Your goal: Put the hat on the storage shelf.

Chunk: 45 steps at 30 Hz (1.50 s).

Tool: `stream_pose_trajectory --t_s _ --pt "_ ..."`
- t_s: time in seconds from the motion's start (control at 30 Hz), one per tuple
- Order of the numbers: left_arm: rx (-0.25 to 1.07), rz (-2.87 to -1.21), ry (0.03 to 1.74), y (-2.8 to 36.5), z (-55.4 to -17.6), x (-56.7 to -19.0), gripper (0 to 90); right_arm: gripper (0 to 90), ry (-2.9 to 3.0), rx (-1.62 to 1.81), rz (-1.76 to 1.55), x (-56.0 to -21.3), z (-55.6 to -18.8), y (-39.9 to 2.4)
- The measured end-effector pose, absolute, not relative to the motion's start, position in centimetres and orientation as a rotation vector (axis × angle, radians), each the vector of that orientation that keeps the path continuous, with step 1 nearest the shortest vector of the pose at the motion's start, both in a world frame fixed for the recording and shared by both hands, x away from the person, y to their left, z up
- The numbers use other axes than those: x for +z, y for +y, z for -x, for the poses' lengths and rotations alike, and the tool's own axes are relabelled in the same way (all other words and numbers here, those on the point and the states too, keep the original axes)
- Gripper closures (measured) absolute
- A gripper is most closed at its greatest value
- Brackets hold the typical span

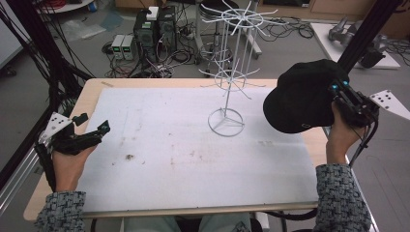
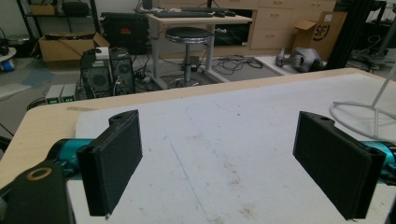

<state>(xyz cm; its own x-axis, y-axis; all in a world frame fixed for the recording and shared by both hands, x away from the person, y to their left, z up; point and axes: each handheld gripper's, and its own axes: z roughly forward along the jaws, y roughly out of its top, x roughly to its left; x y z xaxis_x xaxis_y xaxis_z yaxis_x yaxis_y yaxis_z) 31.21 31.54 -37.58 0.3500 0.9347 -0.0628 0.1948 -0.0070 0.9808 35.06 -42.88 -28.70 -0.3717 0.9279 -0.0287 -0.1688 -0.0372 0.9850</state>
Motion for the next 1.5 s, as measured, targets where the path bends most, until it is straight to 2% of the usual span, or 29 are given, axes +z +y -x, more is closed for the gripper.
stream_pose_trajectory --t_s 0.53,1.07,1.5 --pt "0.816 -1.477 1.083 31.6 -31.2 -37.6 15.8 82.0 1.297 1.630 -0.810 -24.4 -33.5 -43.9" --pt "0.816 -1.472 1.090 31.8 -31.1 -37.5 15.9 81.8 1.300 1.683 -0.737 -18.4 -33.0 -43.1" --pt "0.813 -1.468 1.085 31.8 -31.1 -37.4 15.8 81.8 1.307 1.712 -0.685 -15.2 -31.9 -42.4"
